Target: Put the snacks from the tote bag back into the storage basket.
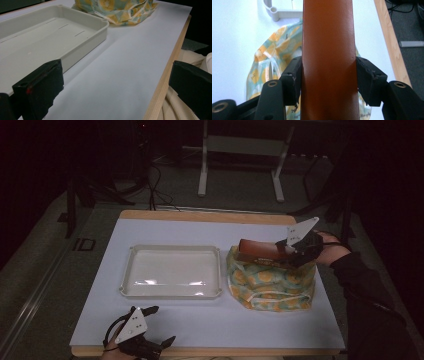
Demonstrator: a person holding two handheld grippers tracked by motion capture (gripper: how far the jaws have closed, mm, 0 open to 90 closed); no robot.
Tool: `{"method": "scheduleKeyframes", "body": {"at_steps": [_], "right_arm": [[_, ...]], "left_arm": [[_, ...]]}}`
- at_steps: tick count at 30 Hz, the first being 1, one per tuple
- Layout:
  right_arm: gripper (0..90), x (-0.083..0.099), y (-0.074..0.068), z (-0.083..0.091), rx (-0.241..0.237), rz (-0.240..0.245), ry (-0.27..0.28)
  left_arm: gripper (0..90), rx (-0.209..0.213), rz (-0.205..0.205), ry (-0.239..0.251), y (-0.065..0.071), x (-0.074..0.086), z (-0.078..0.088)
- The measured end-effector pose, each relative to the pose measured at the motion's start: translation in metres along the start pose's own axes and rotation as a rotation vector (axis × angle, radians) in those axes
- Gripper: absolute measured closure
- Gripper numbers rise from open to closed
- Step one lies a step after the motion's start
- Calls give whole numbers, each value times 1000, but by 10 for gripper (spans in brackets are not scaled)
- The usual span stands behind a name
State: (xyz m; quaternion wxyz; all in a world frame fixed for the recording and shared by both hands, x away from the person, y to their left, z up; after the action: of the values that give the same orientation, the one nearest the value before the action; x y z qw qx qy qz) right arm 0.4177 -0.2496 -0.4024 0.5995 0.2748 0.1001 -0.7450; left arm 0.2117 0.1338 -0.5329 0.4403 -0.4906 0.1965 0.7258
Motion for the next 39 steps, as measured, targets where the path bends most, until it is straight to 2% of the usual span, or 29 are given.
{"method": "scheduleKeyframes", "body": {"at_steps": [16,28,39], "right_arm": [[429,-43,-12,-9,-29,81,12],[429,-83,-26,-29,-72,160,19],[429,-111,-39,-51,-111,204,27]], "left_arm": [[0,6,-10,3,1,0,1],[0,14,-16,13,2,-2,1],[0,15,-21,31,3,-4,3]]}}
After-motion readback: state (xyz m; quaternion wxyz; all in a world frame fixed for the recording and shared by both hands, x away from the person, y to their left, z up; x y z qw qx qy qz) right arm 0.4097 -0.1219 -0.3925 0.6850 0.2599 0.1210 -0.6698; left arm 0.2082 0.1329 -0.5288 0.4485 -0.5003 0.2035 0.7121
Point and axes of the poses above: each handheld gripper's, and its own axes: z roughly backward along the jaws, x roughly out of its underside, y roughly to its right, the point moved 6 cm from there along -z, roughly forward along the jaws, and after that the axes turned 10 degrees about -z, right-handed, at the moved point
